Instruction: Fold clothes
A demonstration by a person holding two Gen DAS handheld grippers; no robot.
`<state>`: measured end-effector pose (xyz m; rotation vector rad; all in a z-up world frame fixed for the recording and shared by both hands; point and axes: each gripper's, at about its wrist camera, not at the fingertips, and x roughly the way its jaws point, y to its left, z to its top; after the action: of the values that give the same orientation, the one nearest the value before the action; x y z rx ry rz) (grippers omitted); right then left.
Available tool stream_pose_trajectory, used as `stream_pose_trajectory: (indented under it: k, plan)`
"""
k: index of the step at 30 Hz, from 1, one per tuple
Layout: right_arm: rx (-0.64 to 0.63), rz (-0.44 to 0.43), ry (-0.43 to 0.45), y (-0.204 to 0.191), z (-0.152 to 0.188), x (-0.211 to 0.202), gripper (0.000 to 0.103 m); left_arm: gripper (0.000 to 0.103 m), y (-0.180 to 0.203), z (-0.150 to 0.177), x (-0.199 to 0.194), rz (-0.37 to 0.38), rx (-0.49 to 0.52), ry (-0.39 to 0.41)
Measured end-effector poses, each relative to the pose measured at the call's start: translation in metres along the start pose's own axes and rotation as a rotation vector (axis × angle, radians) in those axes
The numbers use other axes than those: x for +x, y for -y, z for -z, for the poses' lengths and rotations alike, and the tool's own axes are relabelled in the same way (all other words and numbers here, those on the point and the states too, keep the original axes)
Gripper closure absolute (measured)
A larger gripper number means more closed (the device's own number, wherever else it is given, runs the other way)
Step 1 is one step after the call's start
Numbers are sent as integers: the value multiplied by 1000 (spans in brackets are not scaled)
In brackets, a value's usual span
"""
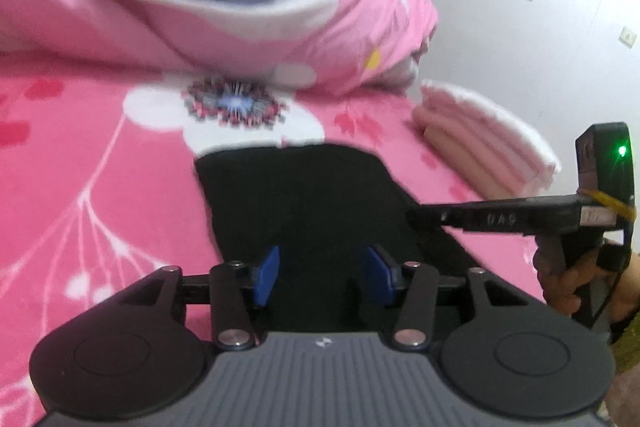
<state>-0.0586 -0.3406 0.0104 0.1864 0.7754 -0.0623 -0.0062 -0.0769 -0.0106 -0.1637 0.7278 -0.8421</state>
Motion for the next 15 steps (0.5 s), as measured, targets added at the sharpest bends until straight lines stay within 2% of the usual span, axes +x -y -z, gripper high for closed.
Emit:
stream_pose_trajectory:
  k: [3,4,6,7,10,13,15]
  plan:
    - [12,-18,75,-4,-10,-1,84,49,-5,1,7,-13,-23,-38]
    - [21,-23,65,-4,-9,9,83,50,-7,6,12,-17,-28,-60]
    - [3,-2,-11,0,0,35,80,49,-3,13,12,-32,15,-41]
    - [1,-3,-16,1,1,38,80,49,1,14,10,-44,38,-38]
    - [24,7,-18,-1,-12,30,80,47,2,16,8,-48,47,-36]
    - [-8,5,59,-8,-28,25,79,45,3,17,8,-49,53,-35]
    - [1,17,55,-4,-33,39,80,45,3,18,8,-49,57,-32]
